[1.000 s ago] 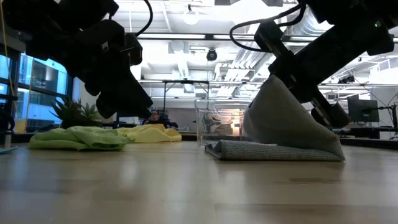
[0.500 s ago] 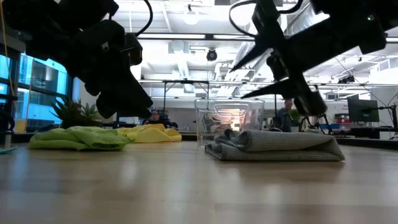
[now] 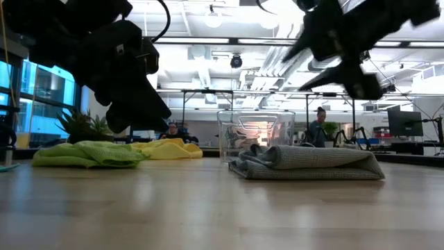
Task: Fold microfiber towels
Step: Put the gray microfiber cloth into the transparent bin
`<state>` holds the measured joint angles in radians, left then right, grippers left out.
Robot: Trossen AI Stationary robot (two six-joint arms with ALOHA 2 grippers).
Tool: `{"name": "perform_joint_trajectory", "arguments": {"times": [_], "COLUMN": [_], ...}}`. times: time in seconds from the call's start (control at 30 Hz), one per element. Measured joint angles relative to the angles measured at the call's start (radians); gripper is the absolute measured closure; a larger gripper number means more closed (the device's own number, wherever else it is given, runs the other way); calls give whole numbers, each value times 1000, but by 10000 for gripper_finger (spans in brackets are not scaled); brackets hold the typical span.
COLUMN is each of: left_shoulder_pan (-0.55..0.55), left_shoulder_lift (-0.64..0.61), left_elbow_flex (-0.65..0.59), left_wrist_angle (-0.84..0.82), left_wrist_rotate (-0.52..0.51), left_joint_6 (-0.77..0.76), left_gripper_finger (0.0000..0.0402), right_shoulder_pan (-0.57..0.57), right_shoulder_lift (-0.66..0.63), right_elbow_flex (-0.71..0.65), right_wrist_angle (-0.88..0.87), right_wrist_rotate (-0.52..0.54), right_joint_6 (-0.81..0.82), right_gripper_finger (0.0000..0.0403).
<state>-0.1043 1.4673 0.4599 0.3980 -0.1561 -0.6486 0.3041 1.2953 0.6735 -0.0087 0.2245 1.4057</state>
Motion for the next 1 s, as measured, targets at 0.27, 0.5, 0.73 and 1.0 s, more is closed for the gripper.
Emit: {"name": "perform_joint_trajectory", "arguments": {"times": [0.27,0.5,0.73,1.0], "left_shoulder_pan": [-1,-1,-1,-1], "left_shoulder_lift": [0,0,0,-15], "left_elbow_flex": [11,46,56,56], "left_wrist_angle": [24,23,20,18], "left_wrist_rotate": [101,126,127,204], "left_joint_6": [-3,6,13,-2], "left_gripper_finger": [234,234,234,234], "right_shoulder_pan": [50,24,10,31], "right_shoulder_lift": [-16,-15,-82,-271], "right_elbow_flex": [111,107,-16,-230], "right_wrist_angle": [-504,-664,-606,-219], "right_wrist_rotate": [-9,-101,-172,-33], "right_joint_6": [9,-15,-9,134], "right_gripper_finger": [205,178,123,114]}}
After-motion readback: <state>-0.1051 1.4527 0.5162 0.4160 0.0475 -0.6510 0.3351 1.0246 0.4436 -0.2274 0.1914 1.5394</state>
